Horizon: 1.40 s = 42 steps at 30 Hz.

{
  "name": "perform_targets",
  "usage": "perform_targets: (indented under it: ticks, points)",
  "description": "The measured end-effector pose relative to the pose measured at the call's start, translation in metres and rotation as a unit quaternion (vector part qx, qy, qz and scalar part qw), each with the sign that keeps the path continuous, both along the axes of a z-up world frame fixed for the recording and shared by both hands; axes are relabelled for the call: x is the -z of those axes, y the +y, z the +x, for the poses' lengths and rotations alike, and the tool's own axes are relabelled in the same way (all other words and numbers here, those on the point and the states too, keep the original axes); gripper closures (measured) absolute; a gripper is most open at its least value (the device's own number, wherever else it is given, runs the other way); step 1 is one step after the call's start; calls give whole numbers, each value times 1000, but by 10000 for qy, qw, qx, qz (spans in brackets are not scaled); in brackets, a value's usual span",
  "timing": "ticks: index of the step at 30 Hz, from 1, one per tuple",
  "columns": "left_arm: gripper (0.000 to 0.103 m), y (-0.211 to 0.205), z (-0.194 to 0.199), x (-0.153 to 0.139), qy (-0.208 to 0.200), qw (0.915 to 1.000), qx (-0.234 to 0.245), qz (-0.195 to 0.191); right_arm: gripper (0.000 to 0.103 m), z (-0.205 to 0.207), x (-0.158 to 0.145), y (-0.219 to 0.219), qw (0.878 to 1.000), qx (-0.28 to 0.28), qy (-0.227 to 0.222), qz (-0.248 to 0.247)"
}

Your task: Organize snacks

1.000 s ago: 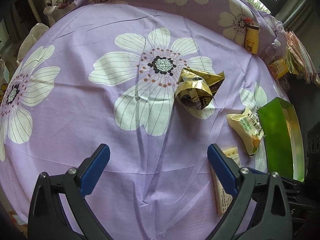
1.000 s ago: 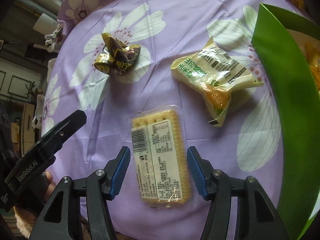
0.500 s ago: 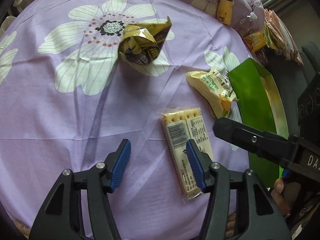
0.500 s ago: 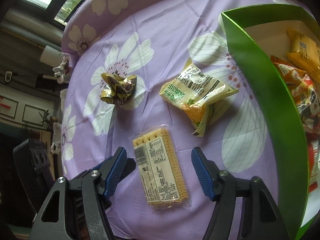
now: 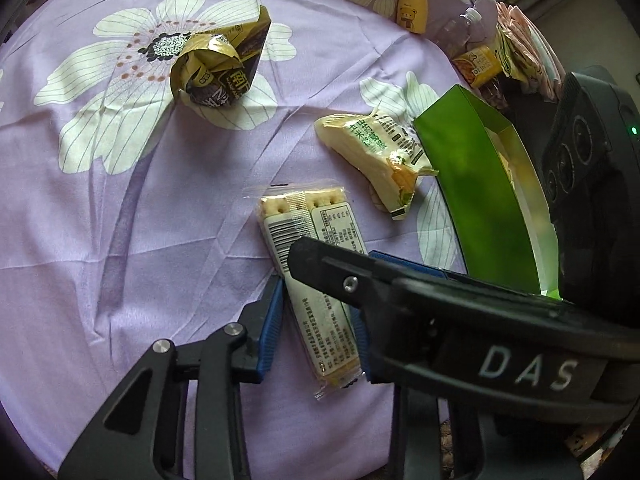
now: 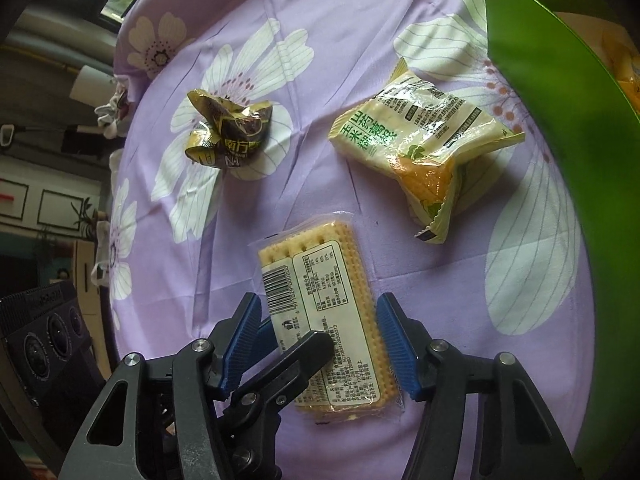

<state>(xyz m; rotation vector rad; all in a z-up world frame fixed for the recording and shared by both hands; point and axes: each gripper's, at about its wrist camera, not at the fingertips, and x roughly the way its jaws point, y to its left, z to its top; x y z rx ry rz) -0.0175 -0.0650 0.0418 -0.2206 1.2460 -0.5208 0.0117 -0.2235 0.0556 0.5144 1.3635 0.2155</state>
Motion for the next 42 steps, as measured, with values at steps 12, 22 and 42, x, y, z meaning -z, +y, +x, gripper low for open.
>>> perform_targets:
  ticks: [12, 22, 42]
  points:
    - [72, -30, -7, -70, -1376, 9901, 218, -175, 42, -12, -74, -18, 9913, 253, -1223, -406]
    - [72, -107, -4, -93, -1790, 9786, 899, -471, 42, -26, -112, -96, 9754, 1076, -1826, -600]
    - [73, -211, 7, -63, -962, 9809, 1577, -616, 41, -36, -88, -204, 9602, 2336, -1320, -770]
